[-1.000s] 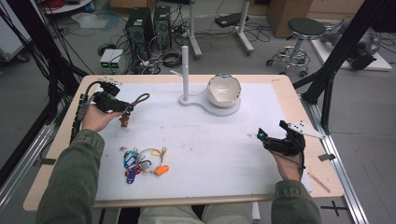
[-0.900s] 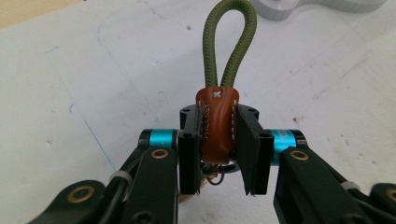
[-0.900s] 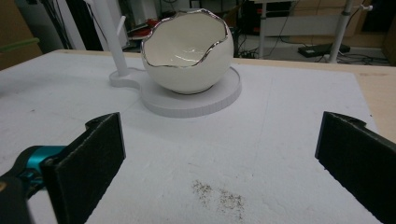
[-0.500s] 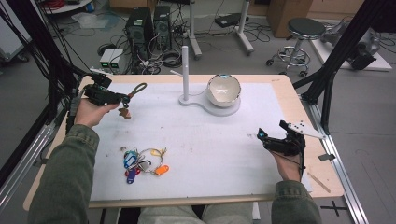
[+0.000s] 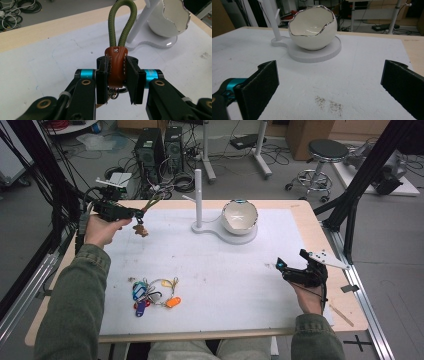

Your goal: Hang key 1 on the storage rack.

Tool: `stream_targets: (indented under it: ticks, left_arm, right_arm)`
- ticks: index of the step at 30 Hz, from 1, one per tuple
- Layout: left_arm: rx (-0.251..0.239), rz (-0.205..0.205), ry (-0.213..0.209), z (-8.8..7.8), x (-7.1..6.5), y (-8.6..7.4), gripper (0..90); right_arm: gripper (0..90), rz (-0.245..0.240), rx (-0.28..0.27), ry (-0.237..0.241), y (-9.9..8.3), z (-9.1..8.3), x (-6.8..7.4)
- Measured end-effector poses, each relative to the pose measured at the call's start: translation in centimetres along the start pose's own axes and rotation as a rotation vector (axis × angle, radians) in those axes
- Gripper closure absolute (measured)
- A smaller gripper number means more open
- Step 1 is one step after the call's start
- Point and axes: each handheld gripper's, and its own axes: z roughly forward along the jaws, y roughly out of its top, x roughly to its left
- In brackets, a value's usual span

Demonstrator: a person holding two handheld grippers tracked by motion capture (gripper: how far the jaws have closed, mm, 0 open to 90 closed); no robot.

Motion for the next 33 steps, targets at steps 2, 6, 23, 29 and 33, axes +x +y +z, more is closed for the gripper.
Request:
stream_targets:
  ticks: [2,6,23,29,33]
  left_arm:
    - [0.001,0.003,0.002,0.1,-0.3,0.6,72.1]
    - [-0.014,0.005,-0.001,0.4,-0.9,1.6,72.1]
    - [-0.103,-0.077,-0.049,4.0,-1.8,2.9,72.0]
    - [-0.098,-0.082,-0.063,5.3,-2.4,2.8,72.0]
    - [-0.084,-0.09,-0.06,5.9,-2.6,2.7,71.9]
  right_arm:
    - [0.7,0.007,0.001,0.0,0.0,0.0,0.0]
    - [0.6,0.007,0.0,0.001,0.0,-0.1,0.0]
    - [0.7,-0.001,0.011,0.006,-0.2,-0.1,-0.1]
    - [0.7,-0.004,0.01,0.005,-0.2,-0.1,-0.1]
    - [0.7,0.0,0.008,0.003,-0.2,-0.2,-0.1]
